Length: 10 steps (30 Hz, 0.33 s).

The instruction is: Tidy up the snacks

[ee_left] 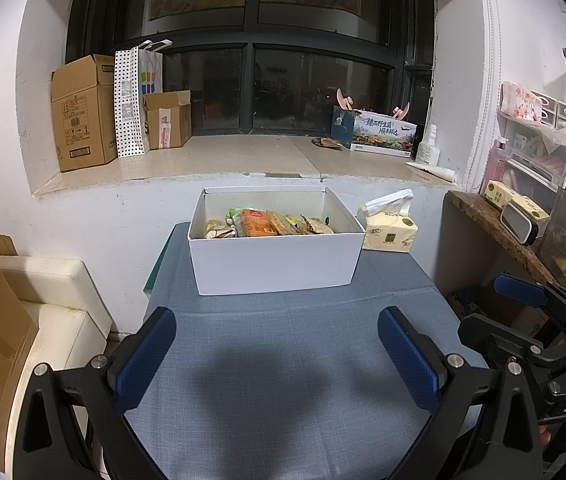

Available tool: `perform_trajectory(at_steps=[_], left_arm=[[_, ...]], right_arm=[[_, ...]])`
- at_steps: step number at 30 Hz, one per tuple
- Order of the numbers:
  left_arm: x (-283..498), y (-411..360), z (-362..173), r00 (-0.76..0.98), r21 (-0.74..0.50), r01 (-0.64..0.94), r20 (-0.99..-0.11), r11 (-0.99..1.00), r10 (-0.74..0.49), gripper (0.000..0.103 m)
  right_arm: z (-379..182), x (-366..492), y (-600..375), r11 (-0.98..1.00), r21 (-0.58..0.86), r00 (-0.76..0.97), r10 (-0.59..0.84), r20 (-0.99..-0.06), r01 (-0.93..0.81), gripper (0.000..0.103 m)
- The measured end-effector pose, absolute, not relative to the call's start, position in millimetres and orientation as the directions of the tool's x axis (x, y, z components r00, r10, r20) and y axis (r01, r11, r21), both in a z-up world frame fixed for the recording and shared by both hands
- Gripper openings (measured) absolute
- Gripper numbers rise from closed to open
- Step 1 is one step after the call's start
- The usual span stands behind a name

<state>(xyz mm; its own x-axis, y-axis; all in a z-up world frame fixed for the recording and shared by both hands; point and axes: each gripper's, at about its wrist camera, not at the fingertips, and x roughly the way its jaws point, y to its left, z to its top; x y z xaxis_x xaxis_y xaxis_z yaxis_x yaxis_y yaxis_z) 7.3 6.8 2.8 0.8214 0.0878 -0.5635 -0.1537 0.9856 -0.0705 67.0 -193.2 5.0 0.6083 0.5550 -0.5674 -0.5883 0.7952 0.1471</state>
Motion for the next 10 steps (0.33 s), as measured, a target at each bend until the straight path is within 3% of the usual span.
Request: perform_trajectory(at_steps=[10], left_arm=[[6.8, 5.7, 2.1, 0.822, -0.070, -0.145, -0.563, 0.987, 0.081, 0.103]], right_arm=[[4.4, 66.2, -193.5, 0.795, 0.147, 0.607, 0.554, -0.570, -0.588, 0.103]])
